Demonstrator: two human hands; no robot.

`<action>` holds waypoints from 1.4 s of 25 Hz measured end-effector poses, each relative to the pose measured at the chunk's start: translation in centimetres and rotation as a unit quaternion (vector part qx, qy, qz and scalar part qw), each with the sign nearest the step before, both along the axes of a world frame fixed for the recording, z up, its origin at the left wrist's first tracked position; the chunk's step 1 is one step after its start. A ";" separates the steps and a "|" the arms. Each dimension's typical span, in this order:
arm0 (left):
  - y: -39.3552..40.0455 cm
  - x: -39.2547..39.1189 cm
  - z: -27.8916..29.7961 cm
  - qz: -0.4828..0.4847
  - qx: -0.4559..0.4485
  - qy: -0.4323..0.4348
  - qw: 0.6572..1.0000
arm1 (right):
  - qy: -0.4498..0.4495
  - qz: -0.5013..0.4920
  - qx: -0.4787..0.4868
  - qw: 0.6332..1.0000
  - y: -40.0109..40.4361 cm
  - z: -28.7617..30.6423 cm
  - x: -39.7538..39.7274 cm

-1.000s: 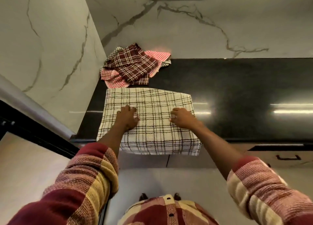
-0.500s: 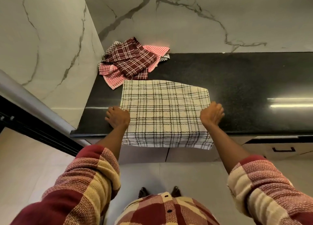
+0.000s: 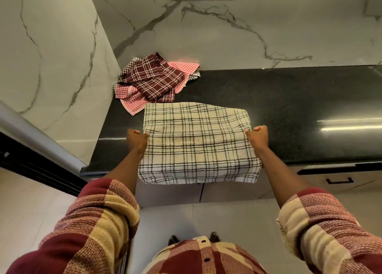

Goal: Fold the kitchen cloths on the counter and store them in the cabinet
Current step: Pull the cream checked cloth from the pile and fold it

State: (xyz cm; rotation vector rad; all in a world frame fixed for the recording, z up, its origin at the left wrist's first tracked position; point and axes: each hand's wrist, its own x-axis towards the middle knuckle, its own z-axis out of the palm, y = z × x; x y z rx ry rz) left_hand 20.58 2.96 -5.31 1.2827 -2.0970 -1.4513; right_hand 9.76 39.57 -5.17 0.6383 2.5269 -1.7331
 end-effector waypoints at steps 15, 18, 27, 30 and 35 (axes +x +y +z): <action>-3.9 0.8 2.8 -0.197 0.008 -0.034 0.980 | -0.082 0.280 0.053 0.955 2.3 4.7 -2.6; -3.2 -0.1 4.1 -0.182 -0.192 -0.045 0.963 | -0.006 0.257 0.234 0.938 1.3 5.3 -2.9; -2.0 -7.8 17.2 0.009 -0.331 0.194 0.923 | 0.302 0.063 0.359 0.881 -2.1 15.7 -8.9; -1.9 -7.5 18.3 0.039 -0.366 0.273 0.889 | 0.368 -0.010 0.331 0.869 -1.4 17.3 -9.3; -1.5 -2.2 6.9 -0.063 -0.295 0.118 0.946 | 0.220 0.118 0.346 0.904 1.1 8.7 -4.3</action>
